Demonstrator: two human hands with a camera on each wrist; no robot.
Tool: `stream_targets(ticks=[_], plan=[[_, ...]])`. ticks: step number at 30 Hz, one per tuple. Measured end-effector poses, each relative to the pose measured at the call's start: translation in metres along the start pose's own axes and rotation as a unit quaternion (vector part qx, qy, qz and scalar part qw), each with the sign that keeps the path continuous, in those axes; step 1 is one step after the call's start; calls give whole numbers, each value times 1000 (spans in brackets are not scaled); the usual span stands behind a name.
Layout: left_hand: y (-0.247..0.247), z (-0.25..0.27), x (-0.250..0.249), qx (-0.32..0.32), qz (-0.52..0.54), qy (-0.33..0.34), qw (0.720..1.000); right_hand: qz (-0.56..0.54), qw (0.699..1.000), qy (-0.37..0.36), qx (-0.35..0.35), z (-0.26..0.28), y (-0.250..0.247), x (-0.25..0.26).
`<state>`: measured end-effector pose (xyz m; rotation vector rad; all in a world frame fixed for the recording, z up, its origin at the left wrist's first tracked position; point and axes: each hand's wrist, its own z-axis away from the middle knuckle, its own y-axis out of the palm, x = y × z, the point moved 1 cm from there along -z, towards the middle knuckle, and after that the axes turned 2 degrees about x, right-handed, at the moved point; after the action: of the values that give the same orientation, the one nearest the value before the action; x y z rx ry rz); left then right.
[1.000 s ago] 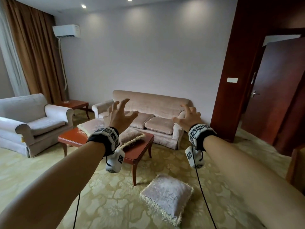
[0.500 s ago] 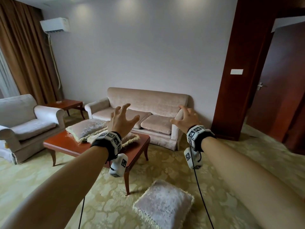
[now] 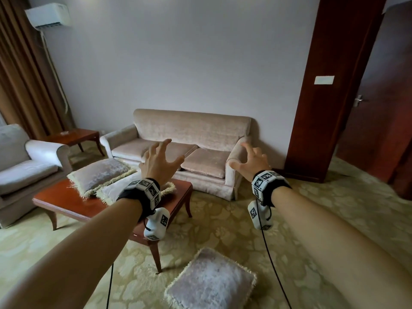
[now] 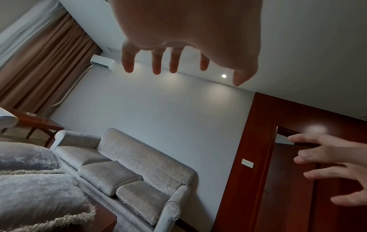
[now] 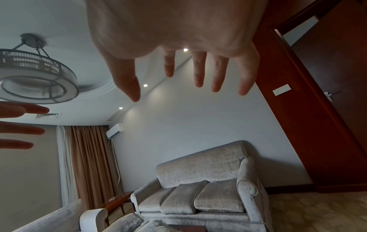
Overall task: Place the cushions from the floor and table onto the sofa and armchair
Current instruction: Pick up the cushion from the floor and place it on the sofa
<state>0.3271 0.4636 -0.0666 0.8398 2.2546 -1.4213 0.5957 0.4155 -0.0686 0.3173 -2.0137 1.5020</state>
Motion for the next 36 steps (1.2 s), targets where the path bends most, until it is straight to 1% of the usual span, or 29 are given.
stream_targets(ticks=[4,8,10,13,16,18,21,23,25,28,31,36], plan=[[48,-39,7,16,19,-14,1000,23,1000,10,-1,-51,19,-21],[98,-87,28,26,6,-28,999,40,999,14,14,-111,51,-34],[123,-112,44,34,16,-46,998,50,998,12,21,-145,72,-39],[161,-148,71,54,26,-53,997,46,998,13,38,-195,108,-45],[200,-169,99,87,28,-86,992,34,996,11,80,-233,147,-55],[222,-174,115,116,28,-108,987,32,992,15,119,-249,171,-62],[250,-180,138,135,13,-131,982,42,986,25,161,-269,208,-74],[271,-178,155,143,4,-145,979,47,980,32,189,-278,235,-85],[292,-171,173,166,-5,-166,972,55,974,42,215,-284,261,-98],[323,-159,199,194,-16,-213,957,67,963,63,254,-292,299,-124],[353,-147,220,202,-28,-251,946,71,952,72,288,-305,335,-154],[403,-136,244,232,-64,-293,925,65,928,90,357,-323,387,-205]])
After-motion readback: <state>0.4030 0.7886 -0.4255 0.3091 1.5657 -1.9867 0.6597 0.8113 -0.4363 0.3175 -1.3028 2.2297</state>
